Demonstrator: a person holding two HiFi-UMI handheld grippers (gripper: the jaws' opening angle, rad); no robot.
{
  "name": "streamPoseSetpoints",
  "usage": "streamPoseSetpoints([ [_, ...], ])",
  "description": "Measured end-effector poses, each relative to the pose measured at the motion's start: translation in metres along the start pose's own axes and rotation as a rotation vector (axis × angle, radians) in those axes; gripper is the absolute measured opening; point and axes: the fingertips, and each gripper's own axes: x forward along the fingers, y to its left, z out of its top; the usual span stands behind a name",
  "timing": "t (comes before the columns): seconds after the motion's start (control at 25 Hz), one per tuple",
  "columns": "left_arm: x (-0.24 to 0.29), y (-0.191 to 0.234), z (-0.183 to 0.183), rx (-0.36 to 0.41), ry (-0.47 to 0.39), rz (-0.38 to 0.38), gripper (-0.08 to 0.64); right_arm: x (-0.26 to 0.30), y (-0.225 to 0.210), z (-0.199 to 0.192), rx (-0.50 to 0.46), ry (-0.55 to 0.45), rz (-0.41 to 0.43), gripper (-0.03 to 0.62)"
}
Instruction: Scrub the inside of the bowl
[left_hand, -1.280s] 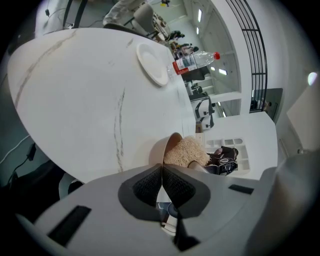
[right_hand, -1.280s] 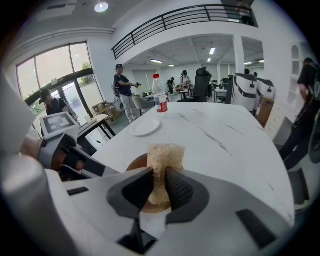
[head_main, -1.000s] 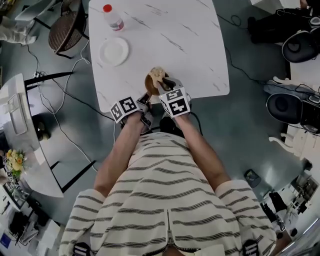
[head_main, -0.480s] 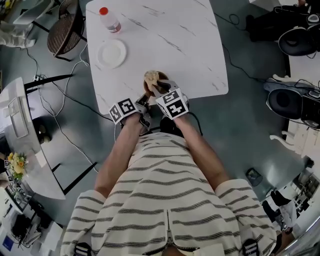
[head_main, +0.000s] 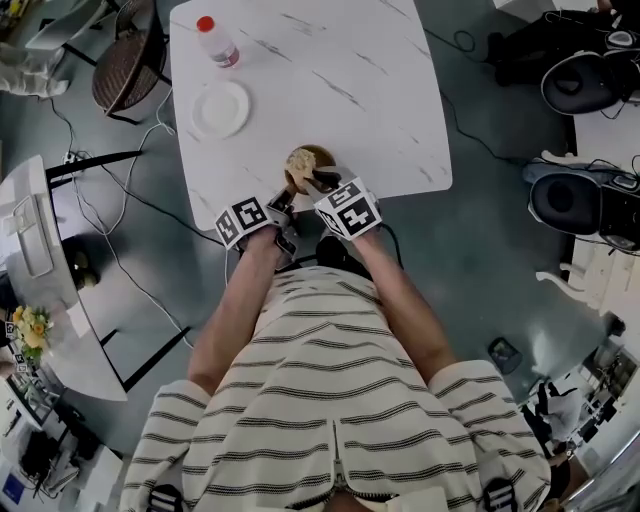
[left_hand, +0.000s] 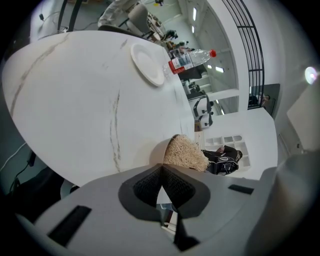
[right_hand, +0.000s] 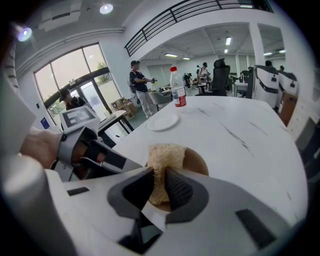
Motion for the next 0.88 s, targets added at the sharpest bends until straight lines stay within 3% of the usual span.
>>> streamPoseSetpoints([
  [0.88, 0.0, -0.003, 0.001, -0.017, -0.02, 0.001, 0.006, -0.022, -0.011, -0.011, -0.183, 0.07, -0.096, 0.074],
])
